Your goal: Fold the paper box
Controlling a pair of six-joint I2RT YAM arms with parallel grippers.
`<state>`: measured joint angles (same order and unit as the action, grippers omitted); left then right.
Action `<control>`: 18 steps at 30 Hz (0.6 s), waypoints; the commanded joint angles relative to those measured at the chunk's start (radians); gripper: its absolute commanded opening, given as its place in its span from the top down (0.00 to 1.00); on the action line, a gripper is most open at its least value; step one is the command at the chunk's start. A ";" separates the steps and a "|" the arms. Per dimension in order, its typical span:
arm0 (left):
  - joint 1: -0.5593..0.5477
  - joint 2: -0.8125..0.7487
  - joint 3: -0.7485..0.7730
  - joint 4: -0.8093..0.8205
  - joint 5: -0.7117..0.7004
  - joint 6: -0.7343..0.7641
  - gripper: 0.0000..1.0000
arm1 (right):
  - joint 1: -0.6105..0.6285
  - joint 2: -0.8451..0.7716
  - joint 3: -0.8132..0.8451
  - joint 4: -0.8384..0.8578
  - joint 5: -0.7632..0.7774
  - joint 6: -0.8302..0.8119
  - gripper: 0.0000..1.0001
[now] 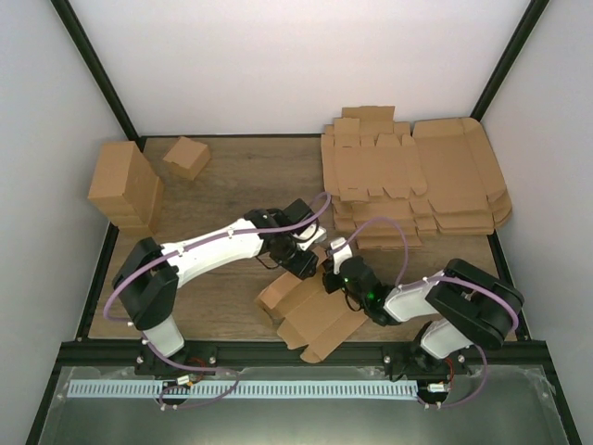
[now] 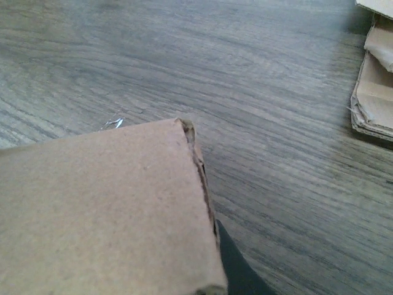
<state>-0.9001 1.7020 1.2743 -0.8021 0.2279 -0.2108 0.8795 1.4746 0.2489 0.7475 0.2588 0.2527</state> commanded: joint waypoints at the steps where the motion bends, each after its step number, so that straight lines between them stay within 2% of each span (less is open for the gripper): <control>1: 0.013 -0.002 0.004 -0.026 0.068 -0.007 0.50 | -0.002 0.008 0.042 0.004 0.123 0.031 0.99; 5: 0.038 -0.009 -0.005 -0.024 0.085 -0.006 0.50 | -0.001 0.009 0.037 0.002 0.111 0.040 0.81; 16: 0.057 -0.007 -0.013 -0.033 0.097 0.011 0.51 | -0.001 0.047 0.043 -0.003 0.092 0.061 0.79; 18: 0.057 -0.008 -0.017 -0.033 0.095 0.014 0.51 | 0.000 0.056 0.047 -0.002 0.087 0.063 0.76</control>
<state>-0.8486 1.7020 1.2709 -0.8032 0.3000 -0.2050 0.8806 1.5051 0.2699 0.7509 0.3027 0.2977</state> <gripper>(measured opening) 0.490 0.221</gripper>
